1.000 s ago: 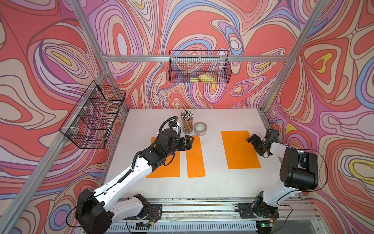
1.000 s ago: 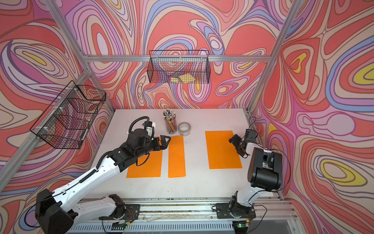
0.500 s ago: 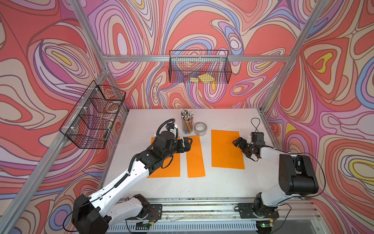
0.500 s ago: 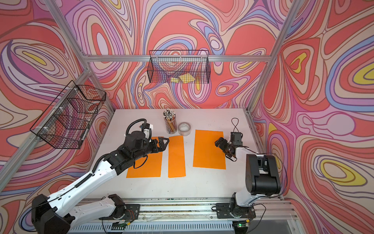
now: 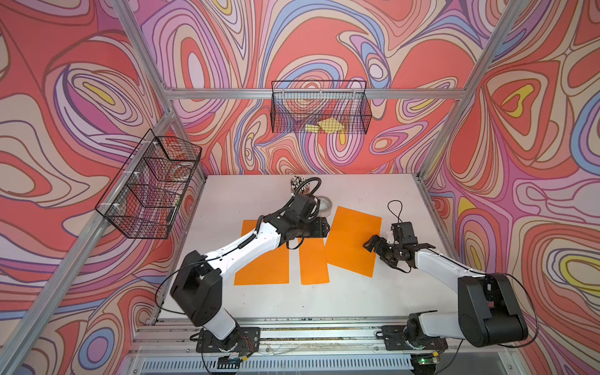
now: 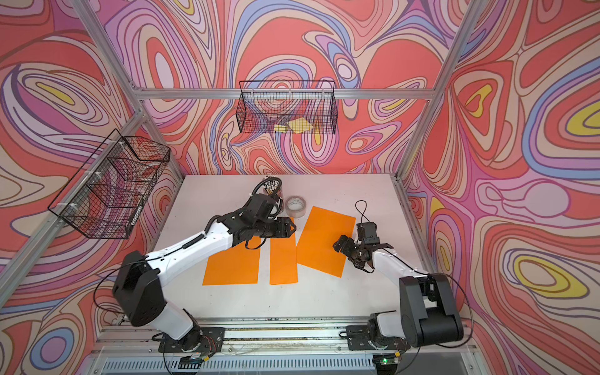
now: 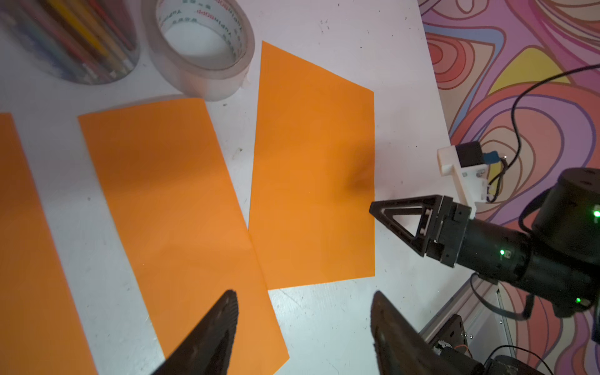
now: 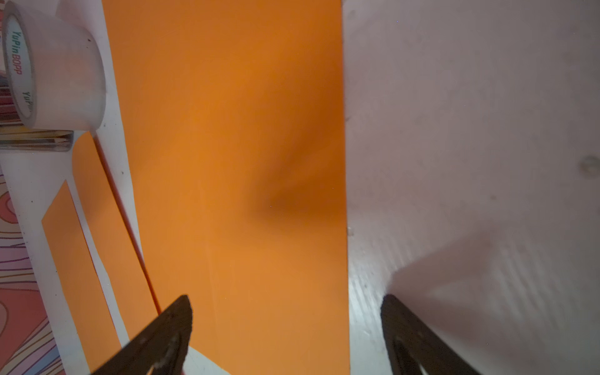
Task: Fold the rectangular paper in half along the long edge
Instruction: Move the paper at the center of the board, then adjust the paper at the center of the board.
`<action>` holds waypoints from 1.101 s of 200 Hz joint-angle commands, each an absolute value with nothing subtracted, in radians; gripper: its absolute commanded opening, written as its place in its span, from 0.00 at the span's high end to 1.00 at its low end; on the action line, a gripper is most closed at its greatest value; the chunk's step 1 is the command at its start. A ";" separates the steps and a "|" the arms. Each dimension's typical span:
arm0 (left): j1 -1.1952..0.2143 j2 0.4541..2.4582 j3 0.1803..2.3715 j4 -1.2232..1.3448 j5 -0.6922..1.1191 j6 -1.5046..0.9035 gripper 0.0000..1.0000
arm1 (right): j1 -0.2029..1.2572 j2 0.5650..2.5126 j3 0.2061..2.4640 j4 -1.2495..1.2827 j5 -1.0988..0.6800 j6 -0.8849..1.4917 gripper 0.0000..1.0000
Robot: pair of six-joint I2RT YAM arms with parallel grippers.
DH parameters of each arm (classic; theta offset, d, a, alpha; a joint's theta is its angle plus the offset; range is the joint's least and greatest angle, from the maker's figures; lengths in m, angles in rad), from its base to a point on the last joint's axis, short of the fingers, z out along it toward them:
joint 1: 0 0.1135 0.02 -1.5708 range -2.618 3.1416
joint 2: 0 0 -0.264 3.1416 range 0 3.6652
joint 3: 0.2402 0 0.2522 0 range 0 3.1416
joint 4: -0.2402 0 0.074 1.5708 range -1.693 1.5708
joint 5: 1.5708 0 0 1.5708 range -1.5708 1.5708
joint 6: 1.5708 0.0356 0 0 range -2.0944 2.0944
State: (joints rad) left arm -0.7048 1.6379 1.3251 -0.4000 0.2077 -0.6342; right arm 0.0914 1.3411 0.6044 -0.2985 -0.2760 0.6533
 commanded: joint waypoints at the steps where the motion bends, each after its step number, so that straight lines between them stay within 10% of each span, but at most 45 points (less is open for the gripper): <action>1: -0.707 1.751 1.512 -0.555 0.263 -0.540 0.38 | 0.096 1.293 0.609 -0.409 -0.228 0.676 0.08; 72: -0.707 2.137 1.903 -0.757 0.372 -0.498 0.81 | 0.071 1.420 0.647 -0.309 -0.318 0.659 0.08; 220: -0.703 2.445 2.084 -0.867 0.441 -0.586 1.00 | 0.070 1.585 0.712 -0.256 -0.354 0.610 0.08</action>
State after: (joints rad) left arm -0.7059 2.4134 2.0380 -0.7860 0.4316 -0.5694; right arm 0.0731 1.5173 0.7238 -0.2657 -0.3443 0.6186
